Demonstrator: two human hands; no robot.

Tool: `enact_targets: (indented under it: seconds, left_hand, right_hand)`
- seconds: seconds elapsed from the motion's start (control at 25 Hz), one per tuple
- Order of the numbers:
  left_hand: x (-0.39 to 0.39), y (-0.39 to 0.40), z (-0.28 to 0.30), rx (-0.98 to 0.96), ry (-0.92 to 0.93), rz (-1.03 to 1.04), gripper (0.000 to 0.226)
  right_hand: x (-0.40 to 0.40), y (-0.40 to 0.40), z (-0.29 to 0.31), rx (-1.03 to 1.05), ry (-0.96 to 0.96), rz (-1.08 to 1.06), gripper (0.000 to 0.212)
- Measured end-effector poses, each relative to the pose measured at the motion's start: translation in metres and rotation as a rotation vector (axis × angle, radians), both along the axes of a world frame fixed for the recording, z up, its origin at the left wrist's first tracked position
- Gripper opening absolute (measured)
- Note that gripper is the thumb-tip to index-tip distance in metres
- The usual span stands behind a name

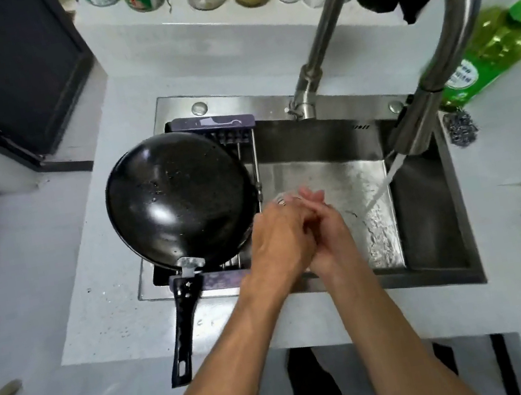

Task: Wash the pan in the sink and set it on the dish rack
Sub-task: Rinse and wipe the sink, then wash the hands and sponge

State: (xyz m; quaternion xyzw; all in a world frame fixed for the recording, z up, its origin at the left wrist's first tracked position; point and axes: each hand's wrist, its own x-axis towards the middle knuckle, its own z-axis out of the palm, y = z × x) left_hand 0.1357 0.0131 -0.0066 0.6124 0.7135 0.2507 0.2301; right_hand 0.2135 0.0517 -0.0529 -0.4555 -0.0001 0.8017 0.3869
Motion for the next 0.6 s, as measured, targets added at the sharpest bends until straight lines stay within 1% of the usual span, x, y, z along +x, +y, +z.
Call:
enact_targets:
  seconds: [0.04,0.08,0.12,0.16,0.24,0.28,0.36,0.44,0.52,0.6]
  left_hand:
    - [0.011,0.007,0.000,-0.028,-0.093,0.002,0.028]
    - [0.018,0.009,0.000,-0.032,-0.221,0.076,0.029]
    - [0.023,0.008,-0.005,0.000,-0.324,0.189,0.028]
    - [0.026,0.005,-0.010,0.021,-0.387,0.285,0.027]
    - [0.030,-0.003,-0.018,-0.028,-0.429,0.351,0.033]
    - [0.033,-0.006,-0.021,-0.073,-0.433,0.338,0.036]
    - [0.037,-0.008,-0.030,-0.146,-0.449,0.316,0.040]
    - [0.039,-0.009,-0.038,-0.191,-0.478,0.343,0.042]
    - [0.040,-0.008,-0.045,-0.248,-0.500,0.364,0.042]
    - [0.041,-0.007,-0.049,-0.326,-0.527,0.371,0.040]
  right_hand:
    - [0.014,0.014,-0.005,0.028,-0.088,-0.027,0.027]
    - [0.026,0.026,-0.009,0.037,-0.198,-0.043,0.035]
    - [0.038,0.036,-0.014,0.032,-0.307,-0.046,0.036]
    - [0.048,0.042,-0.021,0.022,-0.389,-0.019,0.030]
    - [0.061,0.045,-0.033,0.003,-0.490,0.081,0.011]
    - [0.064,0.044,-0.037,0.004,-0.521,0.120,0.011]
    - [0.066,0.045,-0.042,-0.002,-0.567,0.194,0.021]
    - [0.065,0.049,-0.041,-0.024,-0.588,0.227,0.028]
    - [0.063,0.052,-0.042,-0.069,-0.624,0.217,0.025]
    - [0.062,0.055,-0.045,-0.089,-0.655,0.223,0.027]
